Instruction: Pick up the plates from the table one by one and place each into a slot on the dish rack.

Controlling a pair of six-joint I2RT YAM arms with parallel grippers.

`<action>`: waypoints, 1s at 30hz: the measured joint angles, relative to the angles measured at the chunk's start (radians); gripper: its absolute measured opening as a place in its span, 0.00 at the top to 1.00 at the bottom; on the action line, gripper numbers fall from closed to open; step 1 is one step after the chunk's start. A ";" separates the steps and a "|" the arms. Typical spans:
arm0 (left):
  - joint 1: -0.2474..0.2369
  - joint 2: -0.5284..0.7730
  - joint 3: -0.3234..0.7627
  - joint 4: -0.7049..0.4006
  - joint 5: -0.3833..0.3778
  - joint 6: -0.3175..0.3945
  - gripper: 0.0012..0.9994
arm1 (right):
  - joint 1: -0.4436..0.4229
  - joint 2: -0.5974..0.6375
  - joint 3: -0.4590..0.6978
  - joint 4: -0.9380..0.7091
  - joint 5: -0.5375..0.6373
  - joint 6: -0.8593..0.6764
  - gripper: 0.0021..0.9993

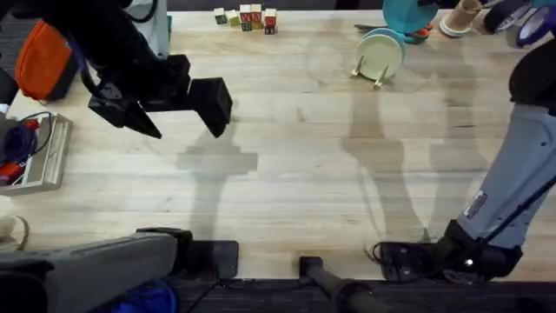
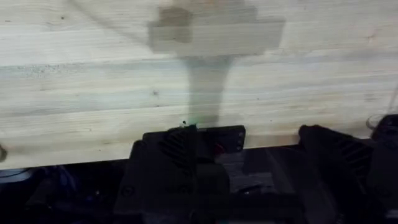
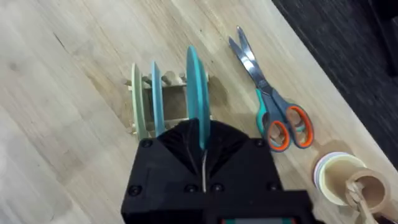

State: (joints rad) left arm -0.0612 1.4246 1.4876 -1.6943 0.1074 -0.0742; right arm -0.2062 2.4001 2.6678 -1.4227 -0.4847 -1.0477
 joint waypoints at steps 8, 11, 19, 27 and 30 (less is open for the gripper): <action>0.000 0.000 0.000 0.000 0.000 0.000 0.00 | 0.000 0.022 0.000 0.001 0.002 -0.005 0.97; 0.000 0.000 0.000 0.000 0.000 0.000 0.00 | 0.000 0.055 0.000 0.002 0.003 -0.008 0.97; 0.000 0.000 0.000 0.000 0.000 0.000 0.01 | 0.000 0.085 0.000 0.002 0.010 -0.025 0.97; 0.000 0.000 0.000 0.000 0.000 0.000 0.01 | 0.000 0.117 0.000 0.002 0.010 -0.039 0.97; 0.000 0.000 0.000 0.000 0.000 0.000 0.00 | 0.000 0.145 0.000 0.002 0.010 -0.042 0.97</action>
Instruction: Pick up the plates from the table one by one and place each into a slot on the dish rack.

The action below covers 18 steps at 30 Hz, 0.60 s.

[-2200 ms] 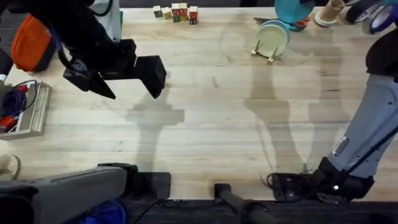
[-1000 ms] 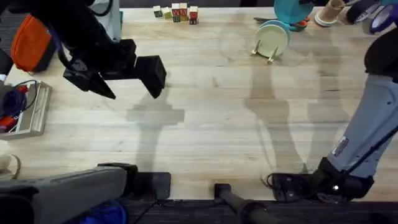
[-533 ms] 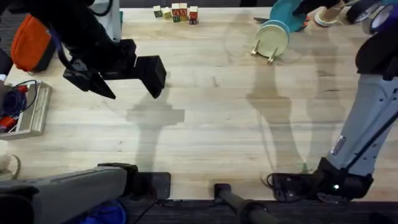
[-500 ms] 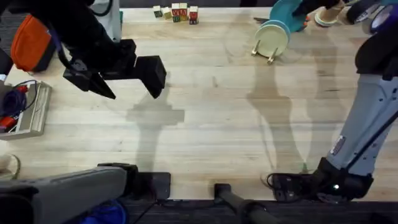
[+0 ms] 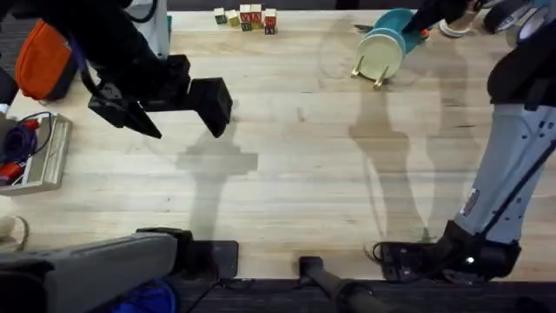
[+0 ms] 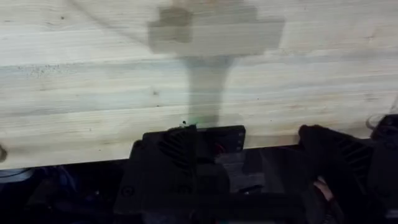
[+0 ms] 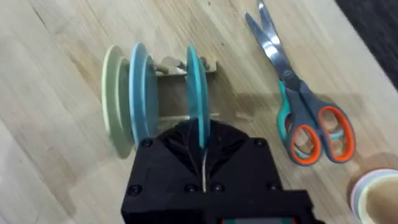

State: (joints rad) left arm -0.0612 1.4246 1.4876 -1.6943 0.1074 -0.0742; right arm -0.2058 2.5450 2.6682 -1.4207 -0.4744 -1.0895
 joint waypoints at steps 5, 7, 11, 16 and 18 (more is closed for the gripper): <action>0.000 0.000 0.000 0.000 0.000 0.000 0.01 | 0.003 0.014 0.000 0.003 -0.001 -0.007 0.97; 0.000 0.000 0.000 0.000 0.000 0.000 0.00 | 0.004 0.014 0.000 0.007 -0.001 -0.008 0.97; 0.000 0.000 0.000 0.000 0.000 0.000 0.01 | 0.006 0.015 0.000 0.008 0.000 -0.011 0.97; 0.000 0.000 0.000 0.000 0.000 0.000 0.01 | 0.009 0.014 0.000 0.014 0.000 -0.011 0.93; 0.000 0.000 0.000 0.000 0.000 0.000 0.01 | 0.009 0.014 0.000 0.014 0.000 -0.011 0.92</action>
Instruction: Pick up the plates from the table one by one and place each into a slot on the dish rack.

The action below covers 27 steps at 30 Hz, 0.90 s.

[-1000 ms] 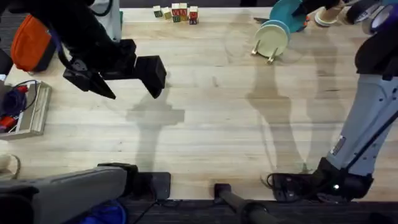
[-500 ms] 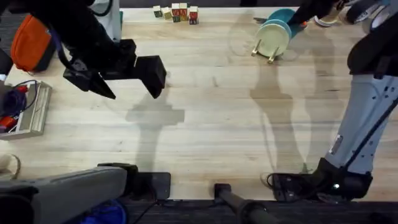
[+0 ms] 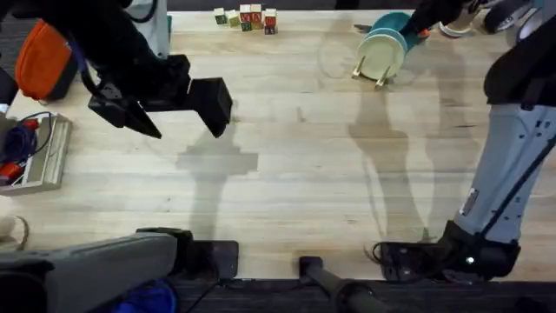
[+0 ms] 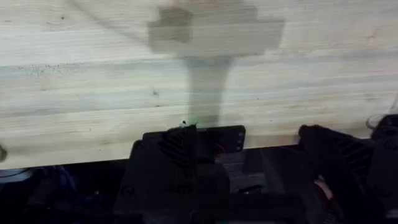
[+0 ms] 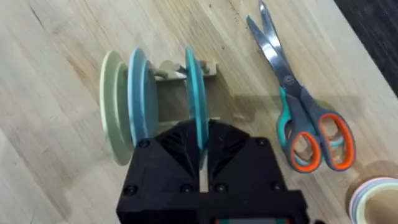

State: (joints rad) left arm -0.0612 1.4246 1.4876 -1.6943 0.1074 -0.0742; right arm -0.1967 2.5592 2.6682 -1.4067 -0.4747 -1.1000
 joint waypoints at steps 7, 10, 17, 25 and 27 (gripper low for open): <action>0.000 0.000 0.000 0.000 0.000 0.000 0.01 | 0.002 0.000 0.000 0.000 -0.001 -0.001 0.75; 0.000 0.000 0.000 0.000 0.000 0.000 0.01 | 0.002 0.000 0.000 0.000 -0.001 0.000 0.70; 0.000 0.000 0.000 0.000 0.000 0.000 0.00 | 0.004 0.000 0.000 0.000 -0.001 0.000 0.68; 0.000 0.000 0.000 0.000 0.000 0.000 0.00 | 0.004 0.000 0.000 0.040 -0.001 0.000 0.64; 0.000 0.000 0.000 0.000 0.000 0.000 0.01 | 0.005 0.000 0.000 0.046 -0.001 0.000 0.63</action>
State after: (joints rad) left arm -0.0612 1.4246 1.4876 -1.6943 0.1074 -0.0742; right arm -0.1917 2.5595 2.6682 -1.3612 -0.4759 -1.1004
